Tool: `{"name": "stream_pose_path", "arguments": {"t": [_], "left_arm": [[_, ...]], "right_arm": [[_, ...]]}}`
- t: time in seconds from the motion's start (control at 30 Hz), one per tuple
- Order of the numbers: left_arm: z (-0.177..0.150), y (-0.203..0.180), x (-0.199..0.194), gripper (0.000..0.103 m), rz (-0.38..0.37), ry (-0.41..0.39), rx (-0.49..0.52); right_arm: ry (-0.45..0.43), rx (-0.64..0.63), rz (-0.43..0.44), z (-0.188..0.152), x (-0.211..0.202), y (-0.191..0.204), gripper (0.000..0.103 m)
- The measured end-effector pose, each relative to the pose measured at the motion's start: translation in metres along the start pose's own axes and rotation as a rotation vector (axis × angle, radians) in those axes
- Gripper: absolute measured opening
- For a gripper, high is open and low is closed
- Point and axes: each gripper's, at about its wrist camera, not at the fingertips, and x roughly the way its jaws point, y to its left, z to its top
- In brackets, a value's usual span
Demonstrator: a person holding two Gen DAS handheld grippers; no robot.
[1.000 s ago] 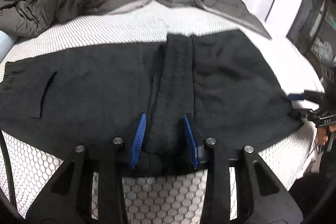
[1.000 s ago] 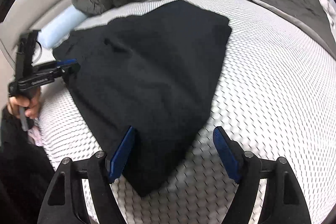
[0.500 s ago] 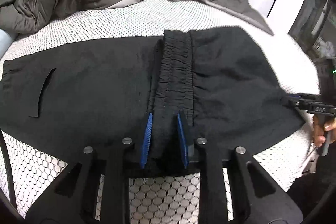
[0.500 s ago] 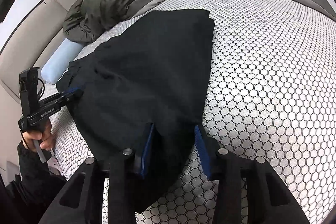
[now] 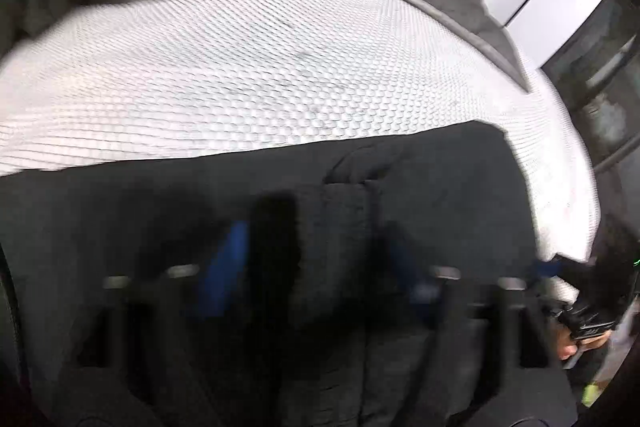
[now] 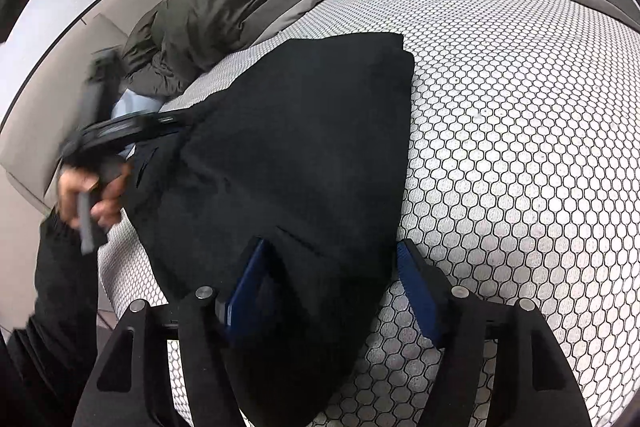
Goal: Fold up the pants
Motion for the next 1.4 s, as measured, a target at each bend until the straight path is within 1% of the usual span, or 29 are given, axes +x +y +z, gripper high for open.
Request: {"name": "stream_pose_path", "arguments": {"t": [0.07,0.1,0.13,0.2,0.23,0.27,0.33,0.37,0.4,0.43,0.53,0.57,0.63,0.67,0.7,0.77,0.87,0.9,0.93,0.97,1.0,1.03,1.07,1.1,1.17,1.27,1.33,1.37,1.4], "left_arm": [[-0.002,0.003,0.000,0.030,-0.008,-0.038,-0.025],[-0.005,0.004,-0.007,0.021,-0.019,-0.075,-0.027],[-0.007,0.004,-0.015,0.017,-0.032,-0.098,-0.030],[-0.011,0.004,-0.037,0.016,-0.043,-0.155,-0.036],[-0.011,0.004,-0.045,0.016,-0.023,-0.174,-0.025],[-0.011,0.005,-0.051,0.012,0.012,-0.188,-0.016],[-0.006,0.013,-0.049,0.013,0.038,-0.170,-0.043],[-0.005,0.016,-0.042,0.021,0.072,-0.135,-0.055],[-0.006,0.017,-0.038,0.032,0.106,-0.115,-0.056],[-0.010,0.015,-0.036,0.036,0.141,-0.110,-0.064],[-0.026,0.008,-0.055,0.045,0.114,-0.158,-0.084],[-0.032,0.003,-0.062,0.052,0.135,-0.177,-0.073],[-0.056,-0.017,-0.082,0.065,0.185,-0.249,-0.040],[-0.066,-0.026,-0.088,0.078,0.180,-0.267,-0.030],[-0.082,-0.044,-0.094,0.084,0.162,-0.292,-0.015],[-0.102,-0.074,-0.092,0.084,0.125,-0.295,0.038],[-0.125,-0.123,-0.070,0.084,0.080,-0.249,0.153],[-0.130,-0.139,-0.058,0.084,0.083,-0.235,0.192],[-0.134,-0.148,-0.050,0.084,0.091,-0.226,0.211],[-0.139,-0.154,-0.045,0.084,0.092,-0.216,0.219],[-0.145,-0.159,-0.037,0.084,0.083,-0.199,0.228],[-0.148,-0.160,-0.033,0.084,0.077,-0.191,0.230],[-0.151,-0.161,-0.029,0.084,0.081,-0.186,0.230],[-0.152,-0.161,-0.026,0.084,0.088,-0.185,0.231],[-0.152,-0.160,-0.028,0.084,0.069,-0.193,0.227],[-0.155,-0.160,-0.032,0.084,0.051,-0.197,0.223],[-0.161,-0.164,-0.032,0.084,0.042,-0.187,0.232],[-0.157,-0.169,-0.028,0.084,0.033,-0.180,0.243],[-0.160,-0.174,-0.026,0.084,0.024,-0.172,0.261]], "right_arm": [[0.005,-0.008,0.003,-0.002,0.000,0.000,0.068],[0.005,-0.010,0.004,-0.003,-0.002,-0.001,0.068],[0.007,-0.012,0.007,-0.006,-0.006,-0.004,0.068],[0.009,-0.018,0.005,-0.008,-0.009,-0.004,0.068],[0.010,-0.022,0.005,-0.011,-0.011,-0.005,0.069],[0.012,-0.028,0.004,-0.012,-0.012,-0.004,0.069],[0.018,-0.041,-0.001,-0.015,-0.011,0.001,0.071],[0.020,-0.042,-0.004,-0.016,-0.010,0.002,0.072],[0.022,-0.042,-0.006,-0.017,-0.010,0.002,0.072],[0.023,-0.045,-0.008,-0.018,-0.011,0.003,0.072],[0.033,-0.055,0.007,-0.023,-0.016,0.005,0.072],[0.037,-0.060,0.013,-0.025,-0.017,0.005,0.072],[0.046,-0.070,0.033,-0.033,-0.020,0.006,0.072],[0.050,-0.066,0.040,-0.036,-0.021,0.006,0.072],[0.054,-0.062,0.047,-0.039,-0.021,0.005,0.072],[0.058,-0.041,0.060,-0.045,-0.022,0.003,0.072],[0.038,0.039,0.093,-0.051,-0.029,-0.004,0.072],[0.027,0.071,0.102,-0.053,-0.031,-0.005,0.071],[0.008,0.115,0.113,-0.056,-0.032,-0.006,0.068],[0.003,0.132,0.116,-0.058,-0.031,-0.006,0.057],[0.005,0.140,0.117,-0.061,-0.030,-0.004,0.041],[0.012,0.135,0.112,-0.064,-0.027,-0.001,0.038],[0.015,0.108,0.085,-0.067,-0.027,0.004,0.029],[0.013,0.091,0.085,-0.071,-0.029,0.008,0.022],[0.046,0.067,0.128,-0.081,-0.035,0.013,0.018],[0.073,-0.048,0.096,-0.093,-0.044,0.028,0.018],[0.047,-0.066,0.085,-0.097,-0.055,0.027,0.025],[0.033,-0.054,0.083,-0.096,-0.060,0.024,0.036],[0.009,-0.031,0.081,-0.093,-0.066,0.018,0.051]]}}
